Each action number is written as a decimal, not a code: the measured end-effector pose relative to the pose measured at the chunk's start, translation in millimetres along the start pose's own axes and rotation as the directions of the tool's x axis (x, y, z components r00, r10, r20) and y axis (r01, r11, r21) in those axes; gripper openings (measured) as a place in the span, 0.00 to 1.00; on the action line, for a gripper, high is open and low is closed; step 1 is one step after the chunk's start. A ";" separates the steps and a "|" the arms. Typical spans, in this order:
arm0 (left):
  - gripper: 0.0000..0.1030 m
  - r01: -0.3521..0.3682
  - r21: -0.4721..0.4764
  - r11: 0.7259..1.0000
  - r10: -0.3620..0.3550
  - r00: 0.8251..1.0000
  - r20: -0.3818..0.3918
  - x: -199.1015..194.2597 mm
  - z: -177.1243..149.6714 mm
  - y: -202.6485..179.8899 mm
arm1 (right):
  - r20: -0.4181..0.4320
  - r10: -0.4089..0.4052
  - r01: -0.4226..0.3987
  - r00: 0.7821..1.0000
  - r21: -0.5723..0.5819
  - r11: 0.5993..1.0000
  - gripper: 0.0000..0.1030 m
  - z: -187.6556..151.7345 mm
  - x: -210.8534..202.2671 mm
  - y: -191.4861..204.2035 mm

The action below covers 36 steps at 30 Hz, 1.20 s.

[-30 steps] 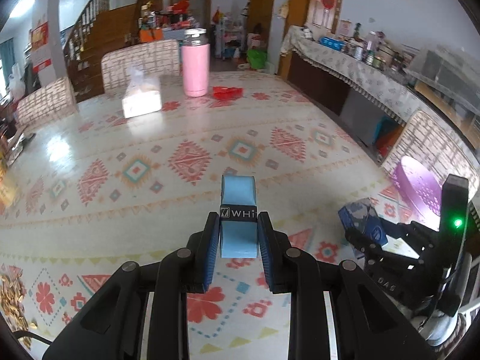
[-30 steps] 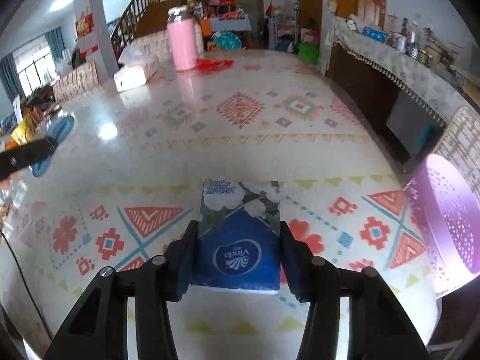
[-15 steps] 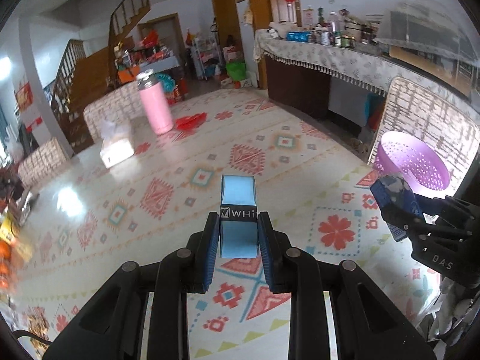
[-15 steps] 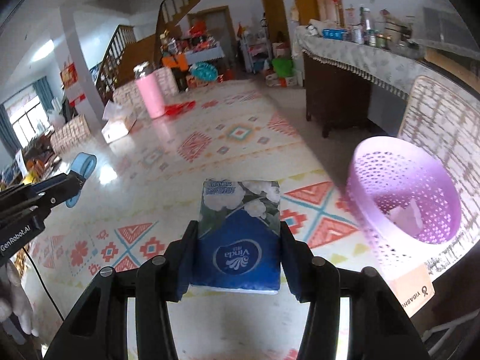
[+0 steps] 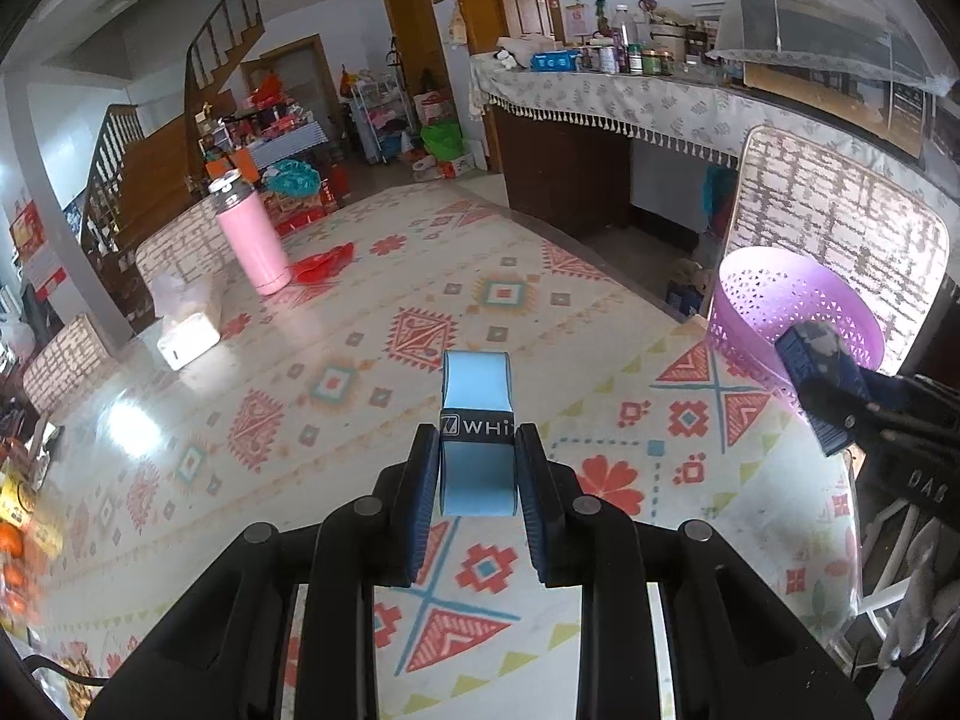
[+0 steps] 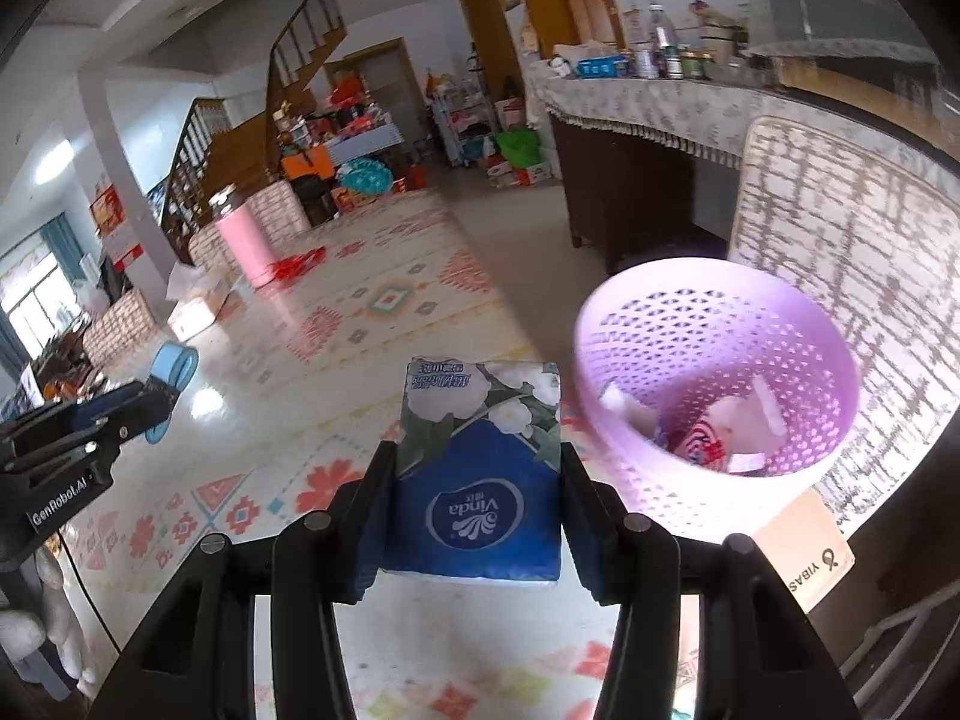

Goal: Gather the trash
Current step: 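Carry the tissue pack and light-blue strap toward the purple basket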

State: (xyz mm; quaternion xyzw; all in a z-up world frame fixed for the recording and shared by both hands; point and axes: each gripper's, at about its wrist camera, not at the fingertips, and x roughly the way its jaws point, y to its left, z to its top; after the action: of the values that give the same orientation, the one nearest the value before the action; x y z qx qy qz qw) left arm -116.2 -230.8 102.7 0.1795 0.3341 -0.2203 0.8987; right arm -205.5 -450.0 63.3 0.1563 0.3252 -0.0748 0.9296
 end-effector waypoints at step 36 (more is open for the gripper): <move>0.24 0.069 0.112 0.991 -0.066 0.997 -0.035 41.2 44.0 -87.0 | 0.026 -0.054 0.049 0.998 0.167 0.985 0.54 22.9 -14.2 -103.7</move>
State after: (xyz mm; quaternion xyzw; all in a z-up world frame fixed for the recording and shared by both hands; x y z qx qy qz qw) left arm -110.1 -335.9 90.8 0.2221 0.3411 -0.2662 0.8737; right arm -228.3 -554.6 64.1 0.2237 0.3077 -0.1278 0.9160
